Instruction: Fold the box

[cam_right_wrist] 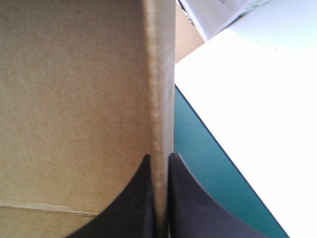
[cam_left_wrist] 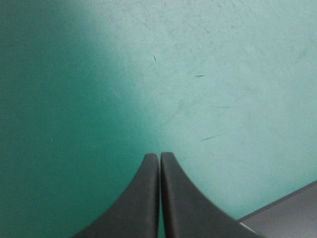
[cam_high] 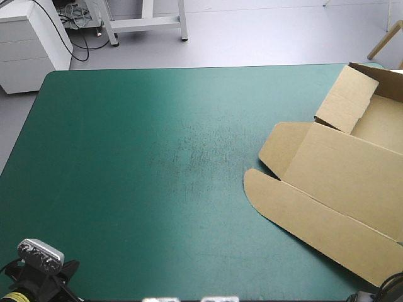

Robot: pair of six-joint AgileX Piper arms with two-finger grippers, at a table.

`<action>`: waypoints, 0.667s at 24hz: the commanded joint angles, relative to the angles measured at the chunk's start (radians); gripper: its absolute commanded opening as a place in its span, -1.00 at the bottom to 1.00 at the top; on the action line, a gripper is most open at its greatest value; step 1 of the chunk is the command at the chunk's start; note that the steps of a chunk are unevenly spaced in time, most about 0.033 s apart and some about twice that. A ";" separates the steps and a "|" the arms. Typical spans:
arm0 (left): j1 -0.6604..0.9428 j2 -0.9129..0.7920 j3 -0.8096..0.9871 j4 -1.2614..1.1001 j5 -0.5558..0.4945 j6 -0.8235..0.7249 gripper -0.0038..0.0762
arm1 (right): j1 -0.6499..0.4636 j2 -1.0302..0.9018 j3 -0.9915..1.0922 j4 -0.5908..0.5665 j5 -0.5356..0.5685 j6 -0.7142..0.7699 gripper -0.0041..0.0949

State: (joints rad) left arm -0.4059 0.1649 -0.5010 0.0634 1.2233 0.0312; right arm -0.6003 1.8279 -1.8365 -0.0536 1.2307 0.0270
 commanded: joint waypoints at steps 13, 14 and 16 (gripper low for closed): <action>0.237 0.013 -0.022 -0.003 -0.058 -0.004 -0.93 | -0.034 -0.073 -0.029 0.020 -0.027 0.028 0.05; 0.247 0.013 -0.022 -0.003 -0.058 -0.004 -0.93 | -0.034 -0.081 -0.029 0.026 -0.027 0.026 0.05; 0.266 0.013 -0.022 -0.003 -0.058 -0.004 -0.93 | -0.034 -0.116 -0.029 0.070 -0.027 -0.021 0.04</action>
State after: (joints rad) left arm -0.1556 0.1649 -0.5010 0.0626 1.2213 0.0304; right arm -0.6275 1.8012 -1.8365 -0.0161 1.2315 0.0488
